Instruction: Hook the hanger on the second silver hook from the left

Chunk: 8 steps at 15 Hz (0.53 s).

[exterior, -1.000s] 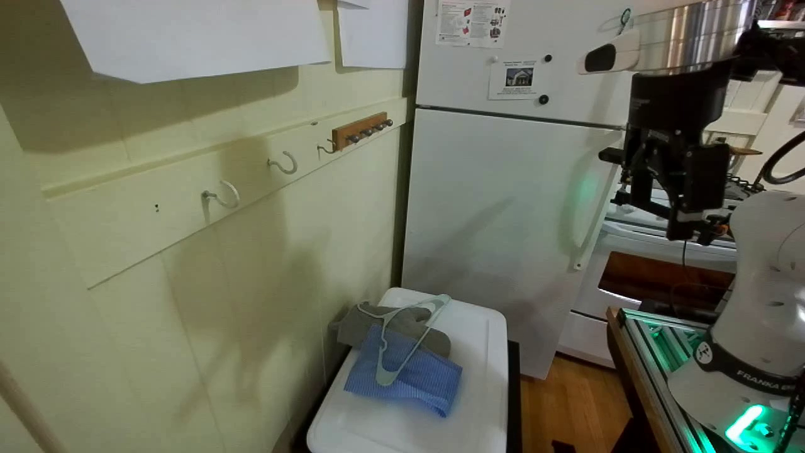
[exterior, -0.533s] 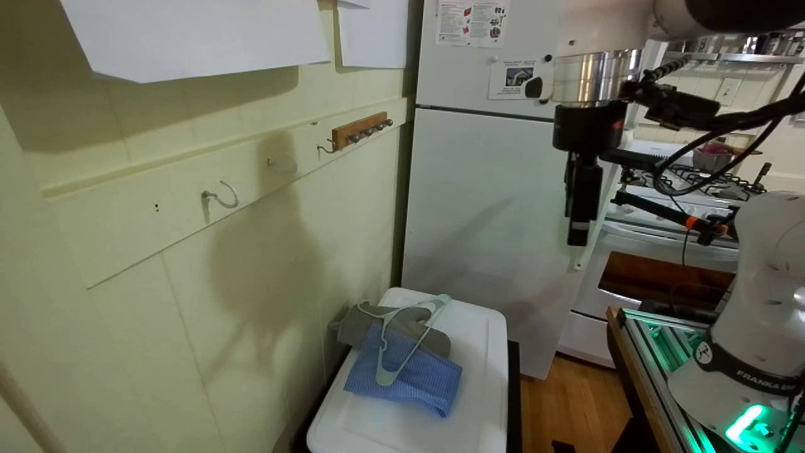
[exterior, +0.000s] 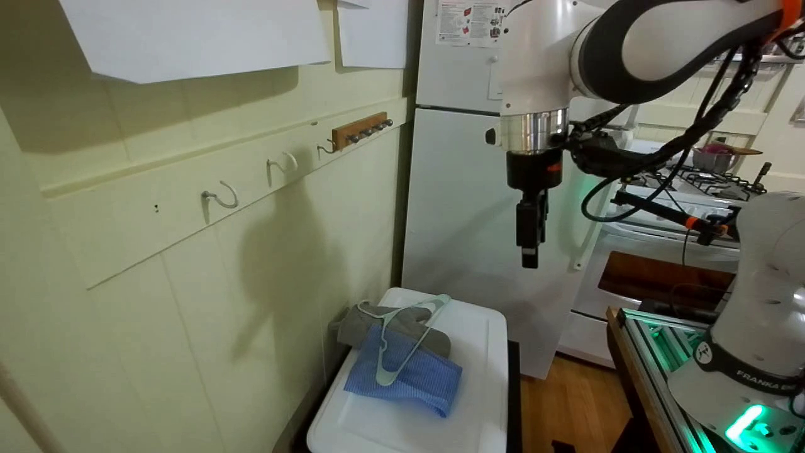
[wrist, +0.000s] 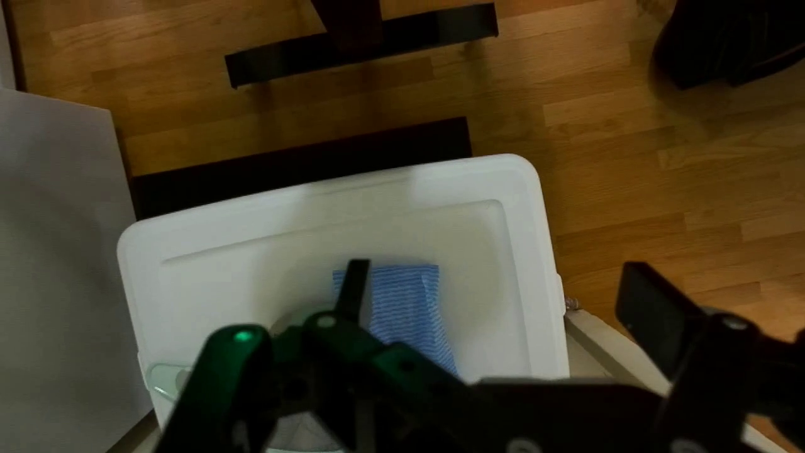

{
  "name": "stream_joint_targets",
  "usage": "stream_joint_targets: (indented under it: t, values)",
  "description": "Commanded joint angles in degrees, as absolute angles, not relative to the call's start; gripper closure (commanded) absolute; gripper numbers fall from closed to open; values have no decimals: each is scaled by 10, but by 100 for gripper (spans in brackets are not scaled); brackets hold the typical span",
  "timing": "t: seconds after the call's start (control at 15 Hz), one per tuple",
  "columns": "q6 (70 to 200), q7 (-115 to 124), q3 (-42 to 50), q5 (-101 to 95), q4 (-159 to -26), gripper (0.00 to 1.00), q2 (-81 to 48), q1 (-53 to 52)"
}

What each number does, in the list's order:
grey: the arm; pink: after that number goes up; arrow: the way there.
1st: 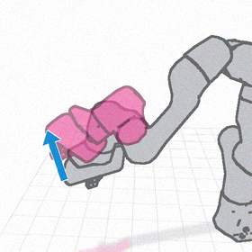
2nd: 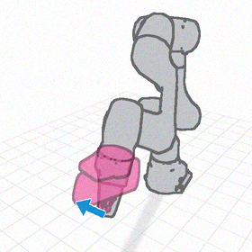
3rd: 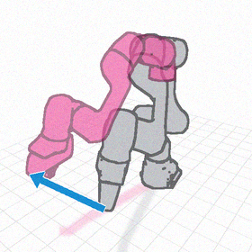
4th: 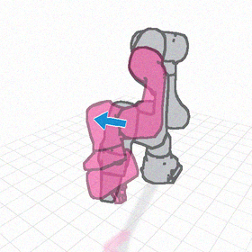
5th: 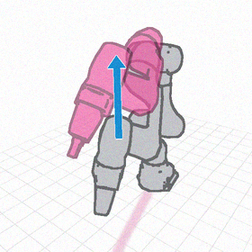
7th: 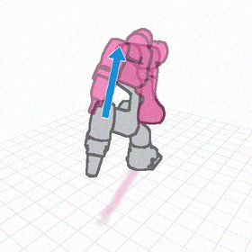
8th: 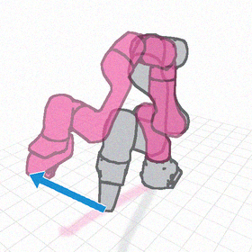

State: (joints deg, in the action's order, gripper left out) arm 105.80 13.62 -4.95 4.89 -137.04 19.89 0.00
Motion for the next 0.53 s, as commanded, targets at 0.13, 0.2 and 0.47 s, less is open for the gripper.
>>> stream_joint_targets:
  t: [0.13, 0.2, 0.47]
  values:
    - [1059, 137, -45, 48, -1369, 0, 192, -3]
    - [1059, 137, -45, 48, -1368, 0, 192, -3]
    - [1093, 177, -59, 29, -1383, 0, 207, 0]
